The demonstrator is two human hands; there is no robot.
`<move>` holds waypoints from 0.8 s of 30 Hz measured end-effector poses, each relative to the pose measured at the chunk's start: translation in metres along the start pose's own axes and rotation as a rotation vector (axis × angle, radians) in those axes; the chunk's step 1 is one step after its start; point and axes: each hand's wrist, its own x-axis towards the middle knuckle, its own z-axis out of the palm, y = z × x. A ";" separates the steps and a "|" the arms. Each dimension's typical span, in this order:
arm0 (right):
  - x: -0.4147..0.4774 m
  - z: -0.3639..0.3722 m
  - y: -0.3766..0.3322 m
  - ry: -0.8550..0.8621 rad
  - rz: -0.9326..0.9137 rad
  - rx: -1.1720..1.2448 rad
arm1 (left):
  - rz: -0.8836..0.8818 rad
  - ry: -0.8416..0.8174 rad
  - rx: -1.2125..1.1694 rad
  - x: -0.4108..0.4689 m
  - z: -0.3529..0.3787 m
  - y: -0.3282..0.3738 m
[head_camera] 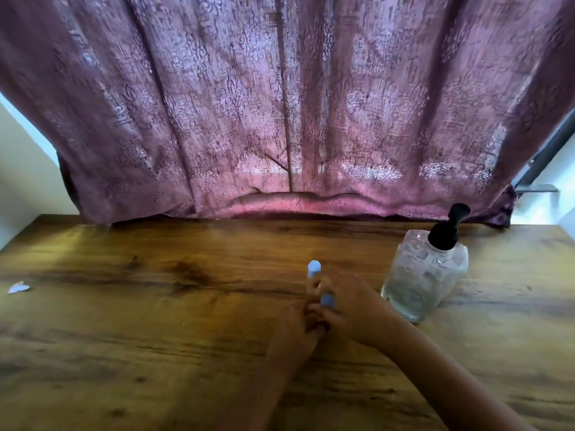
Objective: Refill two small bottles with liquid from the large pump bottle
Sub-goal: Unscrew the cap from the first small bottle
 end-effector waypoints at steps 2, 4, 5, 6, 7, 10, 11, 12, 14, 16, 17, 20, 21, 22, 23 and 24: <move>0.002 0.000 0.001 0.030 0.098 -0.187 | -0.019 -0.008 -0.004 0.000 0.000 0.000; 0.003 0.000 -0.002 -0.001 0.157 -0.363 | -0.037 -0.026 -0.060 0.001 -0.001 0.002; 0.004 0.001 -0.005 -0.015 0.152 -0.406 | -0.034 -0.032 -0.080 0.001 -0.003 0.004; 0.003 0.002 -0.008 -0.020 0.138 -0.410 | -0.022 -0.037 -0.082 0.002 -0.004 0.004; 0.003 0.002 -0.010 -0.033 0.126 -0.395 | -0.007 -0.046 -0.070 0.003 -0.006 0.004; 0.005 0.001 -0.005 -0.126 0.049 -0.278 | -0.029 -0.079 -0.062 0.006 -0.008 0.002; 0.006 0.000 -0.001 -0.161 0.047 -0.212 | -0.040 -0.084 -0.049 0.006 -0.009 0.002; 0.008 -0.002 0.002 -0.177 0.055 -0.142 | -0.034 -0.086 -0.041 0.008 -0.009 0.002; 0.008 -0.002 0.003 -0.152 0.079 -0.066 | -0.034 -0.106 -0.036 0.010 -0.009 0.001; 0.007 -0.001 -0.002 -0.049 0.119 -0.134 | -0.059 -0.111 -0.048 0.010 -0.010 0.001; 0.007 0.000 -0.005 0.005 0.145 -0.216 | -0.071 -0.108 -0.059 0.010 -0.010 -0.001; 0.005 0.003 -0.013 0.064 0.163 -0.328 | -0.071 -0.127 -0.073 0.013 -0.009 -0.002; 0.003 0.003 -0.014 0.047 0.139 -0.332 | -0.092 -0.132 -0.081 0.012 -0.009 0.000; 0.001 0.003 -0.013 0.029 0.095 -0.325 | -0.116 -0.133 -0.079 0.013 -0.009 0.001; -0.001 0.000 -0.011 0.015 0.053 -0.304 | -0.129 -0.131 -0.076 0.012 -0.010 0.002; -0.003 -0.006 -0.010 0.008 0.027 -0.252 | -0.120 -0.129 -0.063 0.013 -0.010 0.003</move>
